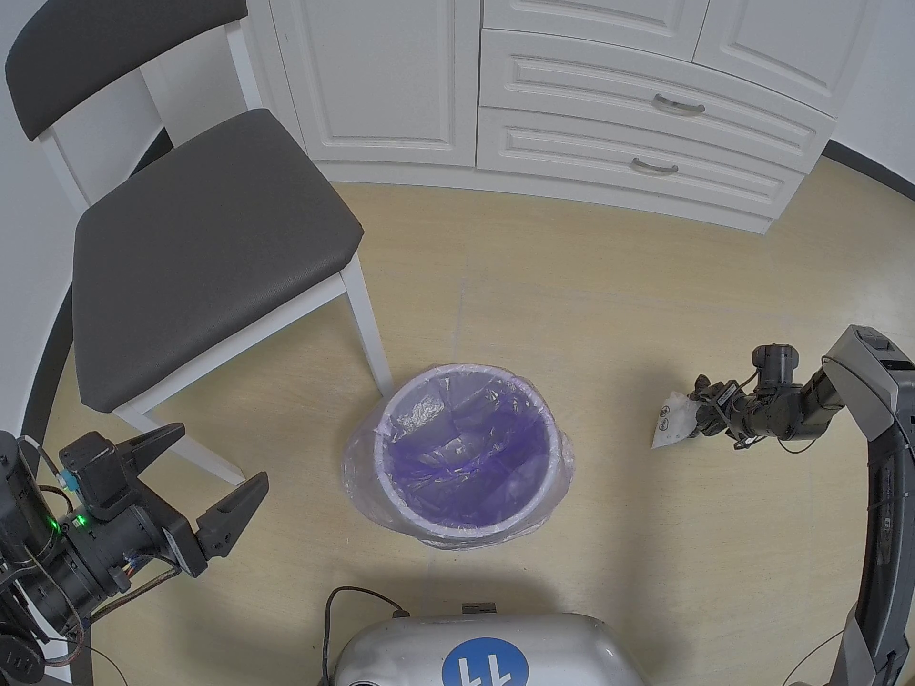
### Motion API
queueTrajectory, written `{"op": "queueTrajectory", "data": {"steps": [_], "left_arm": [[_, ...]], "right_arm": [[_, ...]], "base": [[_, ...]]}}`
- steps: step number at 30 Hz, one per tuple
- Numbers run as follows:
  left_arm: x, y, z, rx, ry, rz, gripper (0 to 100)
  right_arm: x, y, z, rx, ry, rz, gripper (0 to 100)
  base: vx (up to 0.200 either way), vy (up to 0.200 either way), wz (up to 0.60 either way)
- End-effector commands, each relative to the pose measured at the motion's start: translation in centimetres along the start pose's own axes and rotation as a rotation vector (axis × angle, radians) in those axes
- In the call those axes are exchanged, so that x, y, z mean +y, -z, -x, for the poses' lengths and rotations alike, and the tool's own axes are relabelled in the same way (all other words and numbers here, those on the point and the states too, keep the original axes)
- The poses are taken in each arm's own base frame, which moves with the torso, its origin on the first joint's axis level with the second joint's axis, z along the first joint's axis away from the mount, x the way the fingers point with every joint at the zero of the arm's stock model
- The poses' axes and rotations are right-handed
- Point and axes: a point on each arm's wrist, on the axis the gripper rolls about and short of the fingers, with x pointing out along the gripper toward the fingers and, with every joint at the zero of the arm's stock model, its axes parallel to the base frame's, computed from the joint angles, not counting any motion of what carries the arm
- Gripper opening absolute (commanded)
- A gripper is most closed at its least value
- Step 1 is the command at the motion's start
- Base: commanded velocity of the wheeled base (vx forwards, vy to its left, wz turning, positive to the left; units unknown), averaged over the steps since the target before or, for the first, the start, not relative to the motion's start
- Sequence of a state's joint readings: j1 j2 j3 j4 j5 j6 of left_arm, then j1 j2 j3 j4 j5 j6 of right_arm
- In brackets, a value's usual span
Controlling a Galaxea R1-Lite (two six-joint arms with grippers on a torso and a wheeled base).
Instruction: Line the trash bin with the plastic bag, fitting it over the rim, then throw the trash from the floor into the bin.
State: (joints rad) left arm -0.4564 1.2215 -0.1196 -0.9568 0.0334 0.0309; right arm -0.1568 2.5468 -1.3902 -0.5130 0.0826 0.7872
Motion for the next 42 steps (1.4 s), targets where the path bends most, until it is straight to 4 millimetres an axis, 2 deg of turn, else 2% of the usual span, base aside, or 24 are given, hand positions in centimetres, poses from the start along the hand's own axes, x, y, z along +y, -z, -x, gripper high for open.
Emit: {"op": "queueTrajectory", "data": {"steps": [1, 16, 18, 19, 20, 21, 22, 30, 42], "left_arm": [[0.0, 0.0, 0.0, -0.001, 0.0, 0.0, 100], [0.0, -0.1, 0.0, -0.005, -0.001, -0.001, 100], [0.0, -0.1, 0.0, -0.007, -0.001, -0.001, 100], [0.0, -0.1, 0.0, -0.007, -0.001, -0.001, 100], [0.0, -0.1, 0.1, -0.009, 0.0, -0.001, 100], [0.0, -0.1, 0.1, -0.009, 0.0, -0.001, 100], [0.0, 0.0, 0.1, -0.006, 0.0, -0.001, 100], [0.0, -0.3, 0.5, -0.03, 0.001, -0.002, 100], [0.0, -0.4, 0.5, -0.028, -0.002, -0.002, 100]], "right_arm": [[-0.1, 0.1, -0.1, 0.003, 0.002, 0.002, 0], [-0.2, 0.8, 0.8, 0.031, 0.018, 0.067, 0], [1.0, 1.4, 2.6, 0.062, -0.003, 0.104, 0], [1.0, 1.4, 2.6, 0.062, -0.003, 0.104, 0], [2.3, 2.9, 5.0, 0.146, -0.076, 0.174, 0], [2.4, 3.0, 5.1, 0.149, -0.077, 0.175, 0], [3.2, 3.4, 5.9, 0.182, -0.115, 0.184, 0], [3.8, 4.0, 6.9, 0.301, -0.207, 0.092, 0], [3.9, 4.0, 7.2, 0.32, -0.224, 0.087, 0]], "base": [[0.0, 0.0, 0.0], [0.0, 0.0, 0.0], [0.0, 0.0, 0.0], [0.0, 0.0, 0.0], [0.0, 0.0, 0.0], [0.0, 0.0, 0.0], [0.0, 0.0, 0.0], [0.0, 0.0, 0.0], [0.0, 0.0, 0.0]]}}
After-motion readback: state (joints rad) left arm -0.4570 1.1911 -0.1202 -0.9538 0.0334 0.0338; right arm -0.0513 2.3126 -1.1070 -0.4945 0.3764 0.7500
